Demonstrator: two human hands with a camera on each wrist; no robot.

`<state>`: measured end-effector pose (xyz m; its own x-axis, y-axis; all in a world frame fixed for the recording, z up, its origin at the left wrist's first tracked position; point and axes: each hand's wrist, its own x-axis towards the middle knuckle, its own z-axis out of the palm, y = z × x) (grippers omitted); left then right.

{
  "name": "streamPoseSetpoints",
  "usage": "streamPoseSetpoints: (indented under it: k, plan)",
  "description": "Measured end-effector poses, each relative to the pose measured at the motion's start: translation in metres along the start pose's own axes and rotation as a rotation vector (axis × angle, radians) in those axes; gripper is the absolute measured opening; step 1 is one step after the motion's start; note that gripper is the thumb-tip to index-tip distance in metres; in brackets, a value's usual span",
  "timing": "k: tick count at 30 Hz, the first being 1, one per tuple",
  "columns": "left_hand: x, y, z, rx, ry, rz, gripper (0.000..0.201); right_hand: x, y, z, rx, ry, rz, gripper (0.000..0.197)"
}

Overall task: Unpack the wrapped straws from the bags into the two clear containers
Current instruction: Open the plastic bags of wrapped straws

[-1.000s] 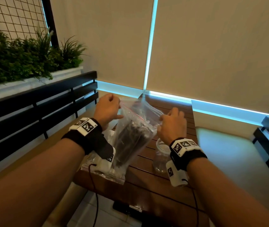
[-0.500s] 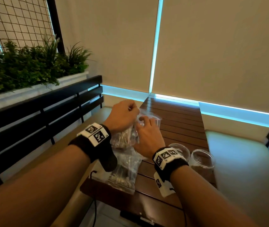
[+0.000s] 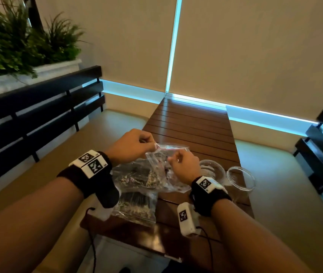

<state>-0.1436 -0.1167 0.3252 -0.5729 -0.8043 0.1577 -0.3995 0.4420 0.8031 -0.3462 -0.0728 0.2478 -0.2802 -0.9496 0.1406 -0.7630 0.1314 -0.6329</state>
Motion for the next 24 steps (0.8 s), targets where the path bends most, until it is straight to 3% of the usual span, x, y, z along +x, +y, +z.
streamPoseSetpoints:
  k: [2,4,6,8,10,12,14,17,19,22,24]
  plan:
    - [-0.001,-0.003,0.001,-0.06,-0.007,0.001,0.022,-0.004,-0.009,-0.001,0.176,-0.048,0.02,0.028]
    - [-0.002,-0.003,0.002,-0.122,-0.016,0.003,0.02,-0.01,-0.02,0.002,0.438,-0.214,-0.01,0.031]
    - [-0.003,0.0,0.003,-0.173,-0.027,-0.003,0.018,-0.015,-0.03,0.006,0.514,-0.285,-0.083,0.035]
    - [-0.005,0.003,0.004,-0.202,-0.049,-0.004,0.016,-0.01,-0.031,0.015,0.366,-0.271,-0.157,0.036]
    - [-0.006,0.003,0.003,-0.228,-0.06,-0.009,0.015,-0.004,-0.028,0.026,0.126,-0.157,-0.282,0.019]
    - [-0.008,0.001,0.0,-0.247,-0.049,-0.012,0.015,-0.001,-0.025,0.035,0.036,-0.06,-0.389,0.007]
    - [-0.009,-0.002,-0.002,-0.25,-0.034,-0.021,0.015,0.001,-0.026,0.041,-0.005,-0.008,-0.407,0.014]
    - [-0.013,-0.008,-0.002,-0.27,-0.034,-0.046,0.016,0.005,-0.028,0.043,-0.006,-0.164,-0.271,0.021]
    - [-0.014,-0.013,0.0,-0.282,-0.061,-0.058,0.017,0.007,-0.031,0.044,-0.144,-0.273,-0.207,0.02]
    - [-0.011,-0.026,0.0,-0.285,-0.07,-0.086,0.006,0.015,-0.028,0.052,-0.25,-0.288,-0.194,0.027]
    - [-0.003,-0.043,0.001,-0.198,-0.05,-0.174,0.032,0.021,-0.02,0.061,-0.357,-0.28,-0.229,0.037]
